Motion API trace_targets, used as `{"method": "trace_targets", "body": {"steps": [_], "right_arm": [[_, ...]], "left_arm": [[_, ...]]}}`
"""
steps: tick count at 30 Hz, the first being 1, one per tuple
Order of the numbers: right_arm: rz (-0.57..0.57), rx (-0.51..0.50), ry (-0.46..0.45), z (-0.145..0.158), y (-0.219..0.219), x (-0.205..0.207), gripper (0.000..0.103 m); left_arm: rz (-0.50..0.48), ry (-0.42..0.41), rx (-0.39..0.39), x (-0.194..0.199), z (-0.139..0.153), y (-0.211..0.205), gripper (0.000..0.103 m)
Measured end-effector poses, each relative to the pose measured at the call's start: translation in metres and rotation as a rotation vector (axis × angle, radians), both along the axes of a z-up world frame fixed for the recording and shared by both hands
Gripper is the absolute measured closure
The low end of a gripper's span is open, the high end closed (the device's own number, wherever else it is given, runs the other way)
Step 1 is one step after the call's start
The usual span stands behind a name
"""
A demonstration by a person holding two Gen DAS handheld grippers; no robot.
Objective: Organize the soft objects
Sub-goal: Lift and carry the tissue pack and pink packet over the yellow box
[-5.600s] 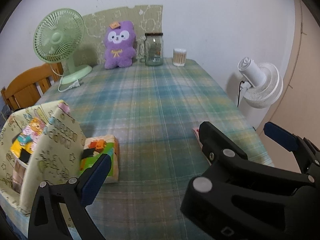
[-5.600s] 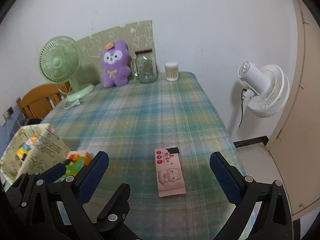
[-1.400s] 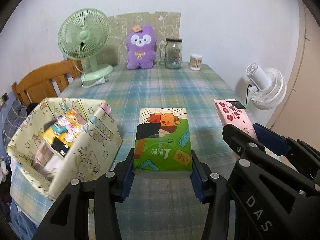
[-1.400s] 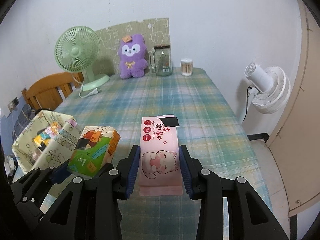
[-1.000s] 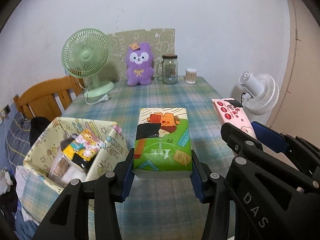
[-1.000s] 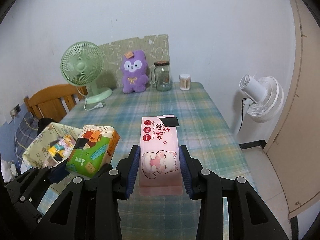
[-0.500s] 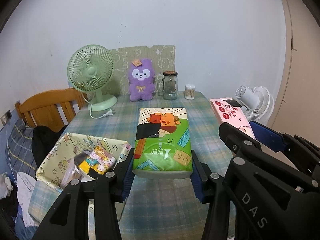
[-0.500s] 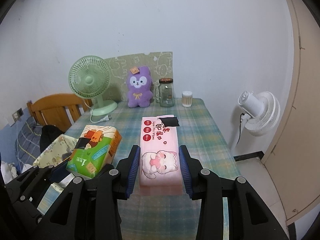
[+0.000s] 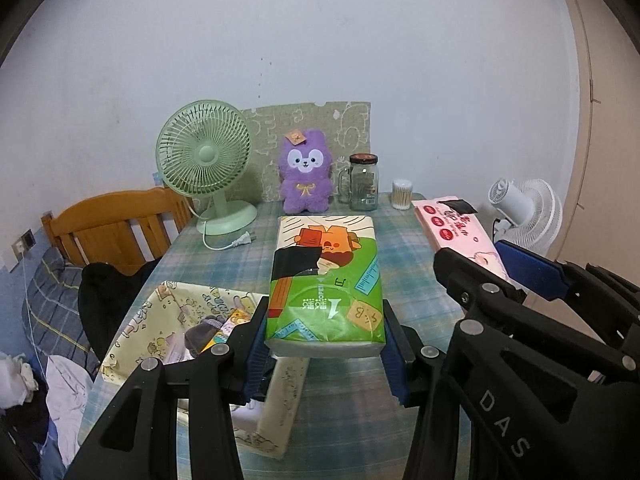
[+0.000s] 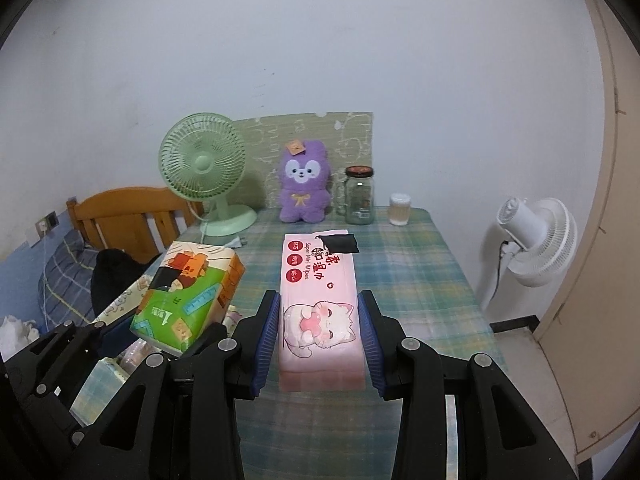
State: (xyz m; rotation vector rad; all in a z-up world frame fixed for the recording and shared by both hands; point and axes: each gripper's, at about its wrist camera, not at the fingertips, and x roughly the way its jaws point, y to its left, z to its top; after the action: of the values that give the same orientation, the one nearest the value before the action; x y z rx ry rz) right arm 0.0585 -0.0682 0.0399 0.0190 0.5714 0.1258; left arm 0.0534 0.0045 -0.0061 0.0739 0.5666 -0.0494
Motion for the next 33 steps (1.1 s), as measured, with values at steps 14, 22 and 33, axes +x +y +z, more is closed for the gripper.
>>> {"method": "trace_targets", "body": {"steps": [14,22,33], "right_arm": [[0.092,-0.002,0.048,-0.021,0.048,0.024,0.06],[0.135,0.01,0.088,-0.034,0.076,0.036,0.06],[0.192,-0.007,0.126,-0.049,0.108,0.047,0.06]], "left_arm": [[0.046,0.045,0.002,0.013,-0.016,0.044,0.052],[0.06,0.081,0.01,0.023,-0.025,0.069,0.052],[0.088,0.125,0.02,0.032,-0.041,0.099,0.052]]}}
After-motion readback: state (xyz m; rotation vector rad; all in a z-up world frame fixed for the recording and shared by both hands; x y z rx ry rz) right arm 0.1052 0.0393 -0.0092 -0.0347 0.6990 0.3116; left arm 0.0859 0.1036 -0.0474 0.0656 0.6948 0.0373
